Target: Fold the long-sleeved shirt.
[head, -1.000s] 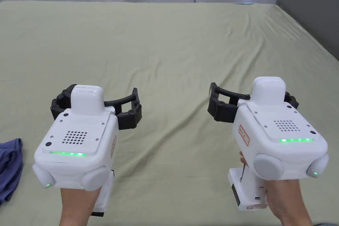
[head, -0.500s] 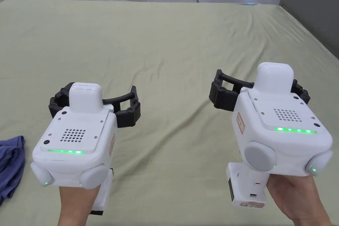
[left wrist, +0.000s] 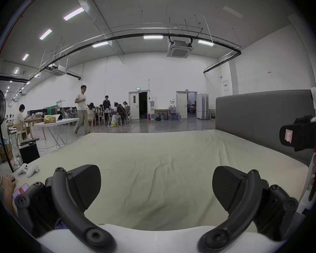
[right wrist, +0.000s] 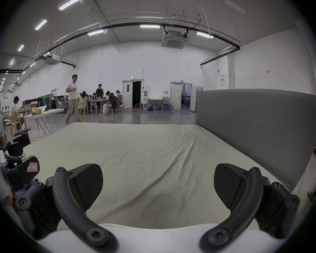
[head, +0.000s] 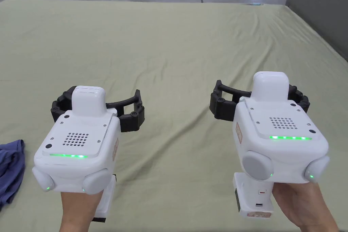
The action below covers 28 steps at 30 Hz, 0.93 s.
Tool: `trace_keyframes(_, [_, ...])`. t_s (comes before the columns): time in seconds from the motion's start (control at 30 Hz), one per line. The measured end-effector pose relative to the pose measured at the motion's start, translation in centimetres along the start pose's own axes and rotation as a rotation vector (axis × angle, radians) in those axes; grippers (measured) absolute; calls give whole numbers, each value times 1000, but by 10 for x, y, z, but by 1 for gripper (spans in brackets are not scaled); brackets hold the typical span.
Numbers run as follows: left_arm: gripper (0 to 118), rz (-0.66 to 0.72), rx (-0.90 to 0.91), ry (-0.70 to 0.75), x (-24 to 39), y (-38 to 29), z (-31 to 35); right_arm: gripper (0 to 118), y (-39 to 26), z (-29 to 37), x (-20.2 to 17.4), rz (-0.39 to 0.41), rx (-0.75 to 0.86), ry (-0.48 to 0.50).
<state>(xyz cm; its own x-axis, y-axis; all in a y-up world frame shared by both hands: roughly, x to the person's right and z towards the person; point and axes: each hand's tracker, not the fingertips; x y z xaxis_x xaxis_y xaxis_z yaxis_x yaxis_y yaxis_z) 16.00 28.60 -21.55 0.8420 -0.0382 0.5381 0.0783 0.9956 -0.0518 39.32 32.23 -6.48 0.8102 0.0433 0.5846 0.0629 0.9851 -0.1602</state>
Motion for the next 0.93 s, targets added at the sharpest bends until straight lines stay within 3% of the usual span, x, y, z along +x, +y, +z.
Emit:
trace_keyframes(0.17, [118, -5, -2, 0, 1, 0, -1, 118, -6, -6, -2, 33, 33, -59])
trace_keyframes(0.3, [118, -7, -1, -1, 0, 0, -1, 118, -7, -12, 5, -31, -37, -53])
trace_keyframes(0.37, [118, -6, 1, 0, 0, 0, -1, 118, -2, -11, 11, -56, -117, 1])
trace_keyframes(0.43, [118, -6, 1, 0, 0, 0, -2, 118, 1, -13, 16, -76, -152, 129])
trace_keyframes(0.53, [118, -6, -4, 3, 0, 0, -4, 118, -3, -10, 22, -122, -102, 219])
trace_keyframes(0.63, [118, -10, -2, 4, 0, 0, -3, 118, -10, -5, 24, -158, 17, 118])
trace_keyframes(0.7, [118, -14, 0, 4, -1, 1, -2, 118, -16, -4, 21, -68, 85, 1])
trace_keyframes(0.73, [118, -15, 1, 9, -1, 1, -2, 118, -21, -6, 23, -12, 136, 38])
trace_keyframes(0.77, [118, -12, 2, 12, -2, 1, -3, 118, -26, -12, 24, 17, 121, 64])
trace_keyframes(0.83, [118, -10, 0, 12, -3, 1, -3, 118, -27, -19, 23, 86, -45, -46])
trace_keyframes(0.9, [118, -10, 1, 16, -2, 1, -4, 118, -31, -21, 30, 15, -44, 60])
trace_keyframes(0.93, [118, -9, 2, 17, -2, 2, -4, 118, -32, -20, 32, -16, -12, 32])
